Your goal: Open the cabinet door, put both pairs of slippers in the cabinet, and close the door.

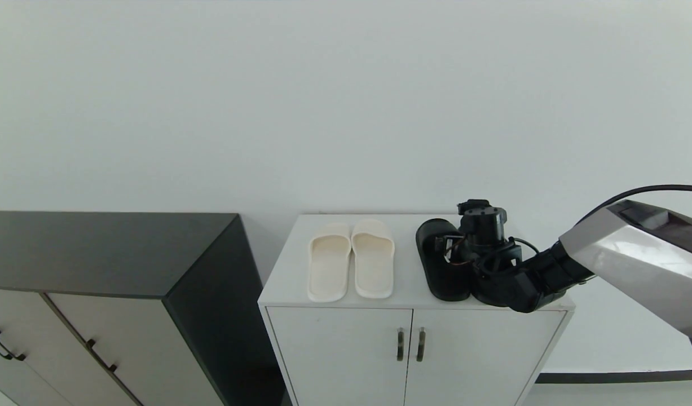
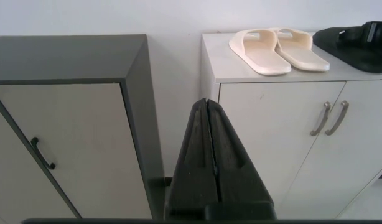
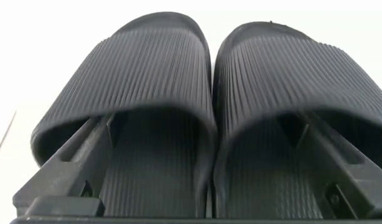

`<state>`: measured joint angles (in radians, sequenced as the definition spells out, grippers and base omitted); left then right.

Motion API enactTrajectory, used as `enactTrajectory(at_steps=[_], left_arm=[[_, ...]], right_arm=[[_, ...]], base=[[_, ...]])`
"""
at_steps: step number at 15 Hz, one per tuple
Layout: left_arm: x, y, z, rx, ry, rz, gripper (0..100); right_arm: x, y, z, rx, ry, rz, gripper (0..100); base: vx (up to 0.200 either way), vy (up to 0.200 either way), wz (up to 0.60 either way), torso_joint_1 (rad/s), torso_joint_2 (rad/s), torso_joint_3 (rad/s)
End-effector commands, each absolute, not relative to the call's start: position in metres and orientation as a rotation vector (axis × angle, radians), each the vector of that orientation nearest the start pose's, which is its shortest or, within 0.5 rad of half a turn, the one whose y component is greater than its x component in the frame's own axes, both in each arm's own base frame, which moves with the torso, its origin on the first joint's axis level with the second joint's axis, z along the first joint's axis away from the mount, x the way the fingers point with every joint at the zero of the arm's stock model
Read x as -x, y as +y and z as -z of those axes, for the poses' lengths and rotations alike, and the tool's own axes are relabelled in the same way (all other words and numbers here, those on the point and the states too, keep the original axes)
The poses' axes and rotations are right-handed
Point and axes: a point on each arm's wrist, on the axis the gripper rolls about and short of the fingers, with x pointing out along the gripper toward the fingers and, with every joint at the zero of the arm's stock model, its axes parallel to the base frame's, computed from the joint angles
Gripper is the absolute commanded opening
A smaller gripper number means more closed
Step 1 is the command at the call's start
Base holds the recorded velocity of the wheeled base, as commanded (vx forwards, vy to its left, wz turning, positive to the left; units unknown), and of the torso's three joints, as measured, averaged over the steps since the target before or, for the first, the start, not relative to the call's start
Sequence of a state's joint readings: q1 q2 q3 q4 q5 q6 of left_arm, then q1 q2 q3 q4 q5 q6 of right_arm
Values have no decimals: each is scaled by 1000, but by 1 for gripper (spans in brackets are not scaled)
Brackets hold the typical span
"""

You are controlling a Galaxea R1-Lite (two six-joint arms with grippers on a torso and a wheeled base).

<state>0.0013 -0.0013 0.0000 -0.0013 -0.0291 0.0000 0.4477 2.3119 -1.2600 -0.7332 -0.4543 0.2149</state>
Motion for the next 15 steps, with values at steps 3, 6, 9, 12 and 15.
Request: enactTrajectory(at_steps=[3,6,9,12,15], left_arm=[[23,-1,-76,0,-2,28,0],[23,-1,-76,0,-2,28,0],[23,-1,-76,0,-2,28,0],[23,-1,-76,0,-2,28,0],[23,-1,-76,0,-2,28,0]], right_arm=[[-422,182,-67,-78,281,56,100],[-426,181,-63,-79,282,63,0],[-430,182,-66,-87,264,65,0],[-427,185,-80,-102,227,55,0],[-405,195,-115,-118,183,-1,0]], base=[[0,0,0,0,0,0],[0,0,0,0,0,0],[0,0,0,0,0,0],[0,0,0,0,0,0],[0,0,0,0,0,0]])
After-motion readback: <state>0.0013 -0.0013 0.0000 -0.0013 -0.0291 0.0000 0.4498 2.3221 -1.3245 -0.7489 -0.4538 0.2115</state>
